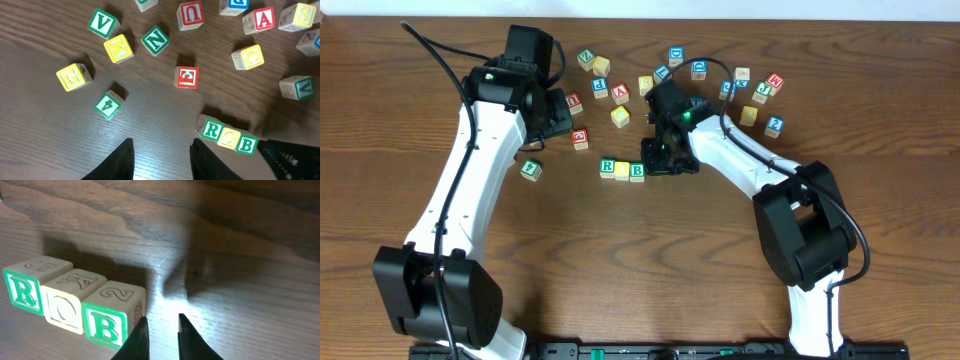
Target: Spell out ROBOT
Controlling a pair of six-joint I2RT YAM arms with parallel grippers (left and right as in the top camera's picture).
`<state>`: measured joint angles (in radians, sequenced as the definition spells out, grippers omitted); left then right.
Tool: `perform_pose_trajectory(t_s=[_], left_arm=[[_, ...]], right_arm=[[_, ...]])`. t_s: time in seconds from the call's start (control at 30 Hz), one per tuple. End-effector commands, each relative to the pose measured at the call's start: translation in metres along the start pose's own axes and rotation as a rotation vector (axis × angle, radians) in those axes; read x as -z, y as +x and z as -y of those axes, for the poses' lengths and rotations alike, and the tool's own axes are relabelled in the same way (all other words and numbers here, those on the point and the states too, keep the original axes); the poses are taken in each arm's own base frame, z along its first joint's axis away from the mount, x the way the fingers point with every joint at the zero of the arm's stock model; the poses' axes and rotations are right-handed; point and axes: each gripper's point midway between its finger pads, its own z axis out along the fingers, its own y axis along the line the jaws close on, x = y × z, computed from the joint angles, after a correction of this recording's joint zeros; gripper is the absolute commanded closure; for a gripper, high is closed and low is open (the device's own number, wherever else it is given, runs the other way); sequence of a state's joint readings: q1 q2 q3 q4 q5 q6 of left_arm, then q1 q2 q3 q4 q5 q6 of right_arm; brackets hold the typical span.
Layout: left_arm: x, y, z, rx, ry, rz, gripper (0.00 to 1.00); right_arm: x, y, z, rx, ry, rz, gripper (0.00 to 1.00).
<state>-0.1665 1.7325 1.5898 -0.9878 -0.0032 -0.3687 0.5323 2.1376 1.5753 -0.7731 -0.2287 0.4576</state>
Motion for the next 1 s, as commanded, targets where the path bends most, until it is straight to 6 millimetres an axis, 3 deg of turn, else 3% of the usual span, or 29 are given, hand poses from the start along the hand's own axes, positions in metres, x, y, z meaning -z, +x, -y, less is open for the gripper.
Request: perform_pose_trajectory(t_s=[0.0, 0.1, 0.3, 0.4, 0.6, 0.8, 0.97], left_arm=[[-0.008, 0.005, -0.004, -0.082, -0.02, -0.025, 0.64], [-0.008, 0.008, -0.006, -0.103, -0.024, -0.037, 0.64], [-0.018, 0.018, -0.01, -0.106, -0.036, -0.068, 0.68], [-0.034, 0.03, -0.006, -0.125, -0.009, -0.121, 0.69], [-0.069, 0.047, 0.021, -0.187, 0.138, -0.221, 0.76], [-0.103, 0.058, 0.018, -0.194, 0.116, -0.294, 0.88], [-0.122, 0.071, 0.027, -0.226, 0.165, -0.354, 0.91]], right_arm=[[0.02, -0.022, -0.004, 0.025, 0.002, 0.053, 0.86], [0.035, -0.029, -0.007, 0.028, 0.003, 0.056, 0.85], [0.046, -0.03, -0.004, 0.023, 0.012, 0.042, 0.85], [0.049, -0.032, 0.002, 0.01, 0.017, 0.04, 0.85], [0.061, -0.038, 0.02, -0.02, 0.031, 0.035, 0.85], [0.079, -0.044, 0.033, -0.029, 0.041, 0.032, 0.84], [0.081, -0.044, 0.039, -0.044, 0.045, 0.028, 0.81]])
